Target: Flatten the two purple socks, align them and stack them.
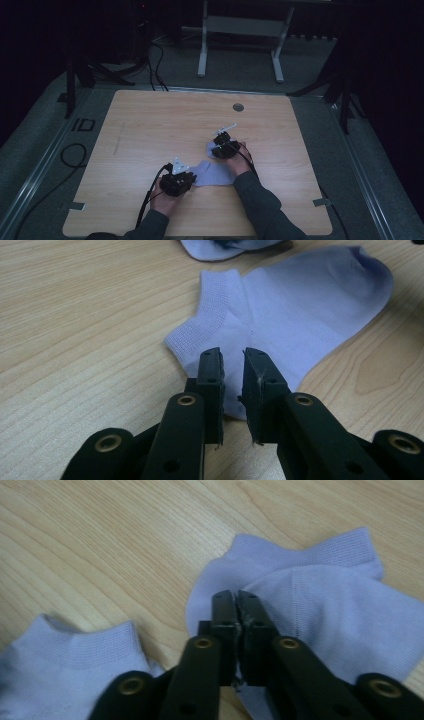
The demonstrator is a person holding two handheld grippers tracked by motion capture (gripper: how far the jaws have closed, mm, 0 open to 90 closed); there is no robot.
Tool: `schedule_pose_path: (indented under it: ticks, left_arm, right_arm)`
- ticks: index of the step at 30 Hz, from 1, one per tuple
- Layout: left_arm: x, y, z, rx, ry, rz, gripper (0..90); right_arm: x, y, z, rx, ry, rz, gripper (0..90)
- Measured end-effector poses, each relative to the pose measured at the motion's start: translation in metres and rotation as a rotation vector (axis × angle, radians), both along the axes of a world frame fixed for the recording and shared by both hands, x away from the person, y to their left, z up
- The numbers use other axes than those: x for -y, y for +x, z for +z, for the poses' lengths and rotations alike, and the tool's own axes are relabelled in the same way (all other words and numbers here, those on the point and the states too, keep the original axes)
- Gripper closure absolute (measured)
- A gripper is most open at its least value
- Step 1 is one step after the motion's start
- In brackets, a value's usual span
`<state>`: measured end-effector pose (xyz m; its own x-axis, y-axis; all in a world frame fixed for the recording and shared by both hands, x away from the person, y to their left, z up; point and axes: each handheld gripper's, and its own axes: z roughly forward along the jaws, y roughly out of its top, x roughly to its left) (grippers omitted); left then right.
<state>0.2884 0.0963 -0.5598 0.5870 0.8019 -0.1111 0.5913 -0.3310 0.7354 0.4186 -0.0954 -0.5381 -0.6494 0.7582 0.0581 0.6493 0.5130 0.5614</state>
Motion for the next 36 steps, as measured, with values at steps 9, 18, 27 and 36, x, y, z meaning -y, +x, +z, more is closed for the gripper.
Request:
schedule_pose_path:
  ticks: [9,18,27,36]
  left_arm:
    - [0.001,0.0,-0.001,-0.002,-0.004,0.002,78.2]
    - [0.0,0.0,0.0,0.005,-0.002,0.002,77.9]
    - [0.0,0.0,0.0,0.003,-0.002,0.003,78.0]
    - [0.0,0.0,0.0,0.003,0.0,0.002,78.0]
  right_arm:
    - [0.004,-0.004,0.011,0.013,0.043,0.007,89.1]
    - [0.013,-0.009,0.025,0.023,0.107,0.003,89.1]
    - [0.026,-0.013,0.037,0.029,0.147,-0.008,89.2]
    - [0.05,-0.014,0.033,0.013,0.156,-0.037,89.1]
